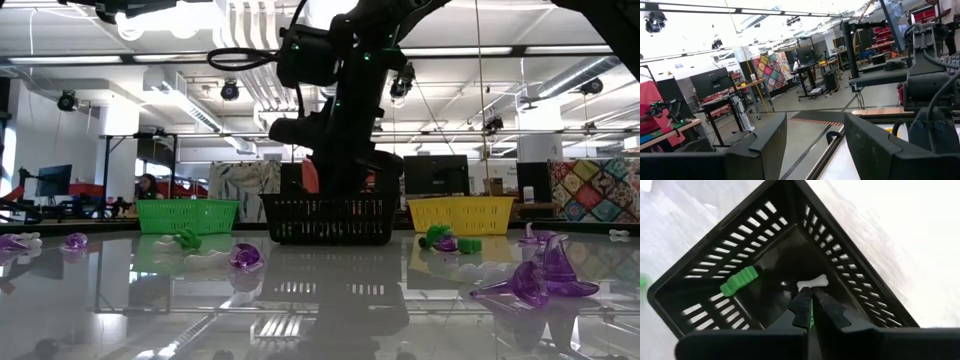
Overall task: Sort Halloween decoration
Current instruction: Put the white bone toy from the black bin into the yellow bin
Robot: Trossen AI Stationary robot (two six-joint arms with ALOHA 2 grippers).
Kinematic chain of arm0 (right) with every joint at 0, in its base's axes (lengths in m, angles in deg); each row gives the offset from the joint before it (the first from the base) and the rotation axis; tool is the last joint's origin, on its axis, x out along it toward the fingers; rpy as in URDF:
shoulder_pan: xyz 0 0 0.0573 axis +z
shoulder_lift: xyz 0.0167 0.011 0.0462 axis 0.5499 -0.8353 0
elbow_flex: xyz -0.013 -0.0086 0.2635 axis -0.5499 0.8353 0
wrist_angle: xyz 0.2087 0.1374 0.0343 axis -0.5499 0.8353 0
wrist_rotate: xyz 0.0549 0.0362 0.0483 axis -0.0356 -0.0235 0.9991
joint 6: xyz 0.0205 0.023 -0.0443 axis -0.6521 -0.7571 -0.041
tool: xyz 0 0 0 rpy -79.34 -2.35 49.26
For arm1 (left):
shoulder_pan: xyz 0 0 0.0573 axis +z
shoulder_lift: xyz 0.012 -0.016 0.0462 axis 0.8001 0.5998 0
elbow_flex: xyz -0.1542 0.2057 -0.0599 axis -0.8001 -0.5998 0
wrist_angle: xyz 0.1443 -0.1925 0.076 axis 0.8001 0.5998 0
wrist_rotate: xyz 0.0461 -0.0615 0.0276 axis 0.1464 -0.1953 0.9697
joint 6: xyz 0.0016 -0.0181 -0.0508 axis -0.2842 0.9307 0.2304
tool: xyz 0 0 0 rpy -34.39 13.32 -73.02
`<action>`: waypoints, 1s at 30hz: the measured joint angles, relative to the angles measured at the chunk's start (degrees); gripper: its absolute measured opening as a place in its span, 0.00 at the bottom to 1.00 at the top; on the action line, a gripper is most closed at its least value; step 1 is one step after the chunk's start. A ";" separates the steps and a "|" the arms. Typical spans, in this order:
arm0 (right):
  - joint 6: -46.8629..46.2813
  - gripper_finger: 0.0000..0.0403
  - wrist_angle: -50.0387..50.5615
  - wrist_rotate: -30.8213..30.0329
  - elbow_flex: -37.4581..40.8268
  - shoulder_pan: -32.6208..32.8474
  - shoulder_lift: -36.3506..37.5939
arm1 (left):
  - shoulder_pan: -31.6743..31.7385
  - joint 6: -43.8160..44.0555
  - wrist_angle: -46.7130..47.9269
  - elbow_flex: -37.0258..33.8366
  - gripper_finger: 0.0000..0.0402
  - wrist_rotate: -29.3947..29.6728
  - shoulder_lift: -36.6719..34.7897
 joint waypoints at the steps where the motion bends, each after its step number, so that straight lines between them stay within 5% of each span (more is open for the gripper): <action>1: 0.02 0.02 0.02 0.00 0.00 0.00 0.00 | 0.01 0.00 0.00 0.00 0.45 0.00 -0.02; 30: 2.42 0.02 -0.76 0.73 0.63 0.59 0.00 | 0.00 0.28 0.70 0.02 0.45 0.04 0.00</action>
